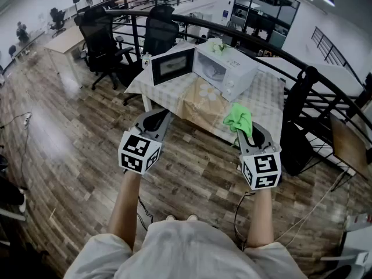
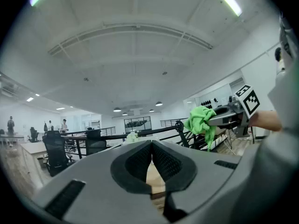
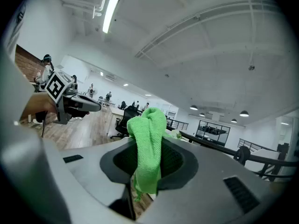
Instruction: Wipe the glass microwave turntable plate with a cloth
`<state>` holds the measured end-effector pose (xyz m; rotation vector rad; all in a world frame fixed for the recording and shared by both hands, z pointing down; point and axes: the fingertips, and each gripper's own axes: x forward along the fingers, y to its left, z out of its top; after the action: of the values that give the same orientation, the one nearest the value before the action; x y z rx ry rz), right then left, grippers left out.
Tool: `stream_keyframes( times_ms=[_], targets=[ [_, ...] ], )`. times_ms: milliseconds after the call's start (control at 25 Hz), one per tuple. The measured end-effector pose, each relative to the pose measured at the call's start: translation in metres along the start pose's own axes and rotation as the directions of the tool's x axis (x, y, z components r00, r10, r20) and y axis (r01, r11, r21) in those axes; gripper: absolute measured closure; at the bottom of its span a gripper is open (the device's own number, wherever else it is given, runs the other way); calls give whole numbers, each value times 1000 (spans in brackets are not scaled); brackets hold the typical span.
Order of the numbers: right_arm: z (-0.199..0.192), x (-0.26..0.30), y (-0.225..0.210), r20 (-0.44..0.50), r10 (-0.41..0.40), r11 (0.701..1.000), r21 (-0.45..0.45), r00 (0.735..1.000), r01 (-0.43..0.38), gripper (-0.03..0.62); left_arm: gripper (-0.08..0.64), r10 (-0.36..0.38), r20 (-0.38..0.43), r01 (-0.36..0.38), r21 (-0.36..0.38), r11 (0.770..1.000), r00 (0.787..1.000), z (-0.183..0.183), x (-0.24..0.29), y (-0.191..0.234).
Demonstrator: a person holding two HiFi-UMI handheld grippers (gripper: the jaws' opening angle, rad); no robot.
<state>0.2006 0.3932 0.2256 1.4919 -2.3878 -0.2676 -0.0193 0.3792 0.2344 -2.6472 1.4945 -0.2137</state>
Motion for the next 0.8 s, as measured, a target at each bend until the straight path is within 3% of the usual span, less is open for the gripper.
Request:
stream_keyframes(
  times_ms=[400, 560, 800],
  targets=[
    [5, 40, 17, 2, -20, 1000, 21, 1000, 20, 492, 541, -13, 41, 13, -5, 1000, 999, -8, 10, 40],
    [1, 61, 23, -9, -26, 998, 57, 1000, 27, 492, 543, 2, 3, -2, 40, 999, 1000, -22, 21, 62],
    [-7, 99, 11, -9, -20, 993, 118, 1000, 21, 493, 543, -54, -8, 54, 41, 998, 999, -37, 56, 74]
  ],
)
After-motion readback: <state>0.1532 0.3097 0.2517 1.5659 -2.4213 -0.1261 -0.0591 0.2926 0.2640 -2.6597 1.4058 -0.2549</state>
